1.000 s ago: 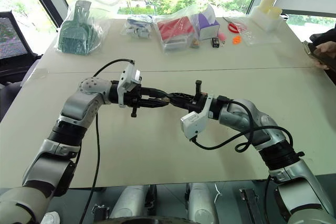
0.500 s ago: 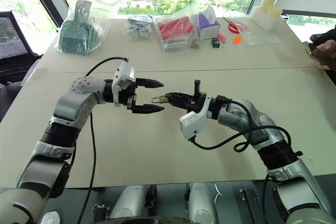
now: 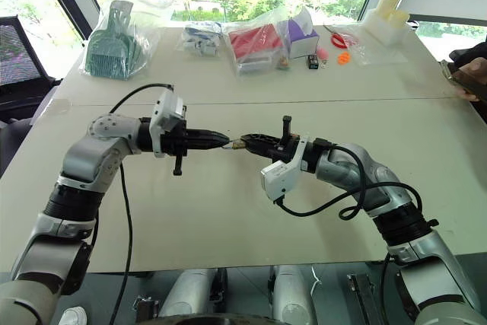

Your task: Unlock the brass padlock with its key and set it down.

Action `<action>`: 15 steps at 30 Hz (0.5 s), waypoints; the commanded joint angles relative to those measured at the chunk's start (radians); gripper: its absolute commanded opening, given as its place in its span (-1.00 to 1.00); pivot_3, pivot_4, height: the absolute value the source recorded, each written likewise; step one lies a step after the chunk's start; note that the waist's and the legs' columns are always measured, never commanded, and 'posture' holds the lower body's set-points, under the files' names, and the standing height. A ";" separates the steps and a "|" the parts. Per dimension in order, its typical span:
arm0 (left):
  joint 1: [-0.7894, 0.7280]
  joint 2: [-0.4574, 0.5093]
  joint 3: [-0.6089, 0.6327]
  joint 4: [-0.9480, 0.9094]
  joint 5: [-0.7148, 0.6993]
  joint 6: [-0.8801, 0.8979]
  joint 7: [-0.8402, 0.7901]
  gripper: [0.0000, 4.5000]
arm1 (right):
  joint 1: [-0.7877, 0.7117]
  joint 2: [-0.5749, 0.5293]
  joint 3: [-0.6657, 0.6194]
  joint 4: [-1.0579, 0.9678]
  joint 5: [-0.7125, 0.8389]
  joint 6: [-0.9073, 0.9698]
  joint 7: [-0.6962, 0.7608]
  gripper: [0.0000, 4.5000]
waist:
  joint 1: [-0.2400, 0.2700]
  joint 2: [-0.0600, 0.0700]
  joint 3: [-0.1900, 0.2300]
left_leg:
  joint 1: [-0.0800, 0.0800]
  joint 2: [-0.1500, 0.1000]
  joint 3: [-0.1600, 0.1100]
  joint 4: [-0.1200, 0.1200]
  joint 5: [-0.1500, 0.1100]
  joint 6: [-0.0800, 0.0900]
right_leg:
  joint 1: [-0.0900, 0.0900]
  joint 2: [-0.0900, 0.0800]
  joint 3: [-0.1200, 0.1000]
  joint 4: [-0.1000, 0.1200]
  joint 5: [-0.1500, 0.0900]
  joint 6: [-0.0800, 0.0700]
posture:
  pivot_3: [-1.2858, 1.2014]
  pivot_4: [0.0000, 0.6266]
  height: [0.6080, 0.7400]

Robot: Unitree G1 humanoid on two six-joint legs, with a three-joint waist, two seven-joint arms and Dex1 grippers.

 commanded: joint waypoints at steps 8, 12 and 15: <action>-0.030 -0.040 -0.006 0.111 0.084 -0.143 0.056 -0.96 | -0.015 0.002 -0.025 -0.026 0.017 0.009 0.001 -1.00 | 0.000 0.000 0.000 | 0.000 0.000 0.000 0.000 0.000 0.000 | 0.000 0.000 0.000 0.000 0.000 0.000 | 0.03 -0.52 1.00; -0.038 -0.047 -0.001 0.138 0.094 -0.175 0.064 -0.96 | -0.014 0.003 -0.025 -0.028 0.017 0.014 0.002 -1.00 | 0.000 0.000 0.000 | 0.000 0.000 0.000 0.000 0.000 0.000 | 0.000 0.000 0.000 0.000 0.000 0.000 | 0.03 -0.52 1.00; -0.031 -0.036 0.001 0.138 0.095 -0.177 0.059 -0.96 | -0.006 0.002 -0.020 -0.029 0.016 0.021 0.007 -1.00 | -0.001 0.000 0.000 | 0.000 0.000 0.000 0.000 0.000 0.000 | 0.000 0.000 0.000 0.000 0.000 0.000 | 0.03 -0.52 1.00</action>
